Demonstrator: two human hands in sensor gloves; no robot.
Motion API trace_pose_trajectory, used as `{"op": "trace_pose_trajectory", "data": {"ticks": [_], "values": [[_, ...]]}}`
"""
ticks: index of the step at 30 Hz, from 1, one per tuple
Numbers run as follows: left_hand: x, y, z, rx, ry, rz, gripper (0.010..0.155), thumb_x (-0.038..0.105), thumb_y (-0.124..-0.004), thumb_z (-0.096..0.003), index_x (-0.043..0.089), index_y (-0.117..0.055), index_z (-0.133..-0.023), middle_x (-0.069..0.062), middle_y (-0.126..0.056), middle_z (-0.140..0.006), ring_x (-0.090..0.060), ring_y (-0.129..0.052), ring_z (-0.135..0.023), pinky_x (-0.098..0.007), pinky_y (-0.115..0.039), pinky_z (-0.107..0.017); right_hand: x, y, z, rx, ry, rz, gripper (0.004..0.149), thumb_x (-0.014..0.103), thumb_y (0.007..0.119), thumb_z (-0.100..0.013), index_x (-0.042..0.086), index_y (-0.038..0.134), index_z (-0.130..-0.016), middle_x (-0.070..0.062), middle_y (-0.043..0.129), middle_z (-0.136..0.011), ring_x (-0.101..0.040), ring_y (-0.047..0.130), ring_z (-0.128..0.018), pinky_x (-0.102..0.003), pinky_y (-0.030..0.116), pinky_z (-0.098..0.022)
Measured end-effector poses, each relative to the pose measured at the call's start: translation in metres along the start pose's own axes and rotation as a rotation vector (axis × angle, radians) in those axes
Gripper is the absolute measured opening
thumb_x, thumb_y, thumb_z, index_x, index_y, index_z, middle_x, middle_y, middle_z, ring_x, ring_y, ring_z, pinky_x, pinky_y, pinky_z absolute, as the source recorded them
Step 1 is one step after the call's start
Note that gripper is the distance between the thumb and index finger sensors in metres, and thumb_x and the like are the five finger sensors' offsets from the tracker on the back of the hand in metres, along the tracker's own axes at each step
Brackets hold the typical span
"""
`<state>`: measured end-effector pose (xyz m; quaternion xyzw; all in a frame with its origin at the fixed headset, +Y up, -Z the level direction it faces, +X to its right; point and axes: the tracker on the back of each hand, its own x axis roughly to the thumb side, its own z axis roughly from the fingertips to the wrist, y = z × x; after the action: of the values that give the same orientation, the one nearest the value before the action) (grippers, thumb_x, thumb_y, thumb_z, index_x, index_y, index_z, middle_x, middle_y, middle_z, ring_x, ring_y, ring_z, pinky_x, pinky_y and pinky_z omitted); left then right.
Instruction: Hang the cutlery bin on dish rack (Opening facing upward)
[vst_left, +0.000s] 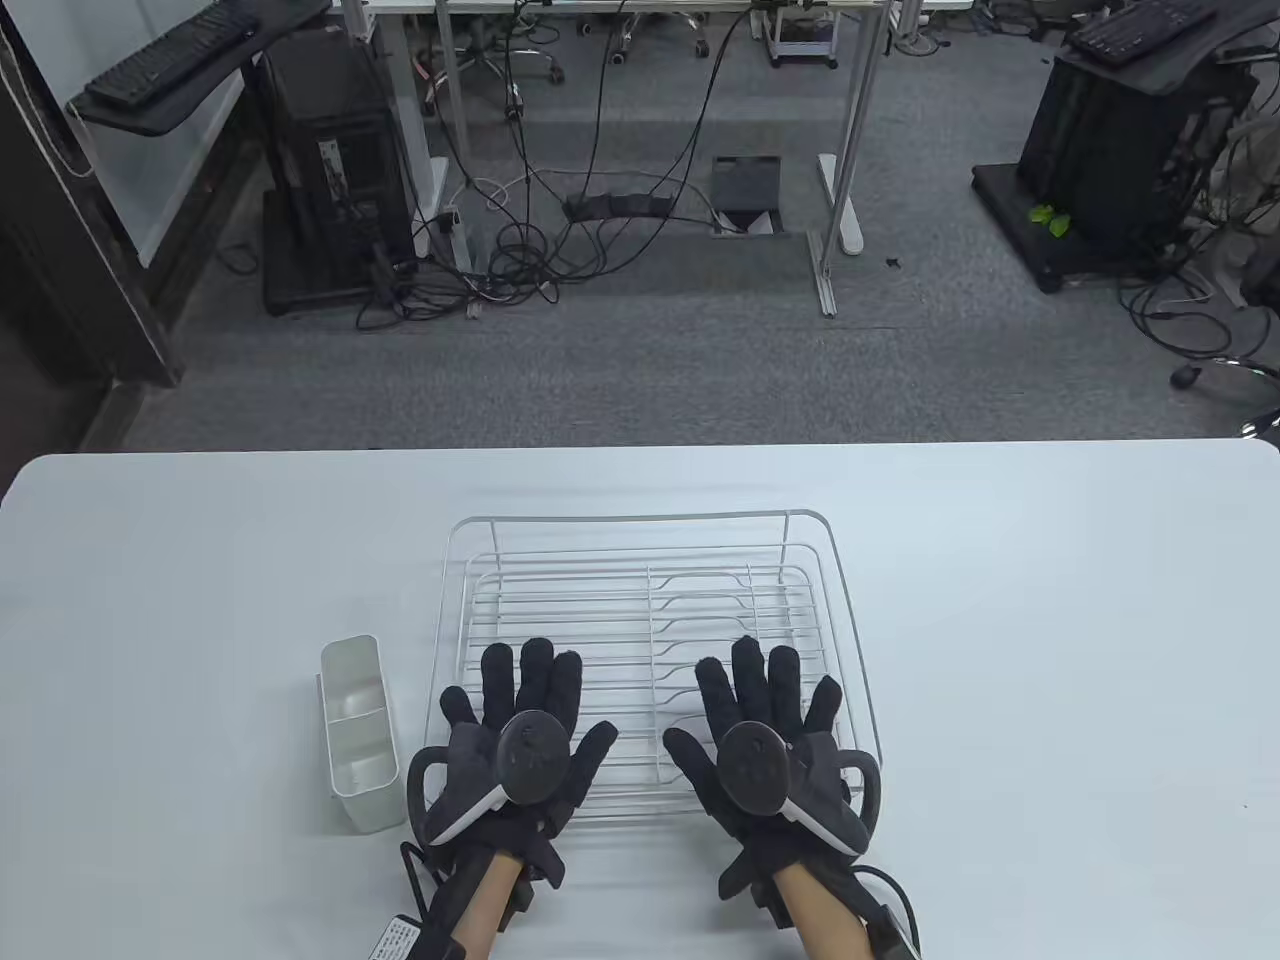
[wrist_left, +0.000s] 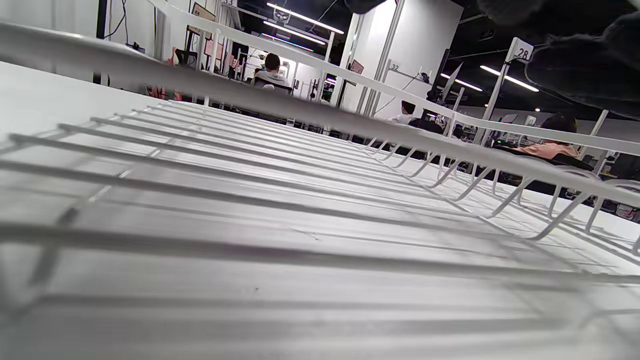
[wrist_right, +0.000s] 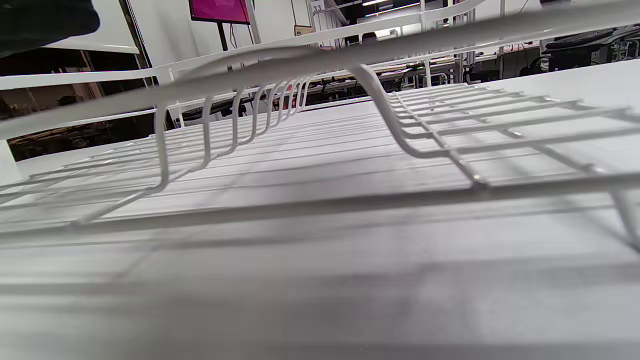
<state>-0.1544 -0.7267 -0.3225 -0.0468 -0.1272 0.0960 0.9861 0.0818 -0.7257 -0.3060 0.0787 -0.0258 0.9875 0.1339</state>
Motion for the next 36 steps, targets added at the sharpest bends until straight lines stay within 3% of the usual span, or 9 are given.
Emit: {"op": "trace_pose_trajectory", "data": {"ticks": [36], "values": [[0.0003,0.0000,0.0013,0.032,0.005,-0.006,0.074,0.070,-0.040,-0.0633,0.024,-0.025,-0.119,-0.008,-0.016,-0.122,-0.039,-0.013,-0.111,-0.069,-0.014,-0.068,0.0000,0.0000,0.0000,-0.004,0.001,-0.009,0.073,0.066,0.049,-0.056,0.022,0.037,-0.113,-0.013,0.025,-0.119,-0.041,0.015,-0.108,-0.066,0.002,-0.065]]}}
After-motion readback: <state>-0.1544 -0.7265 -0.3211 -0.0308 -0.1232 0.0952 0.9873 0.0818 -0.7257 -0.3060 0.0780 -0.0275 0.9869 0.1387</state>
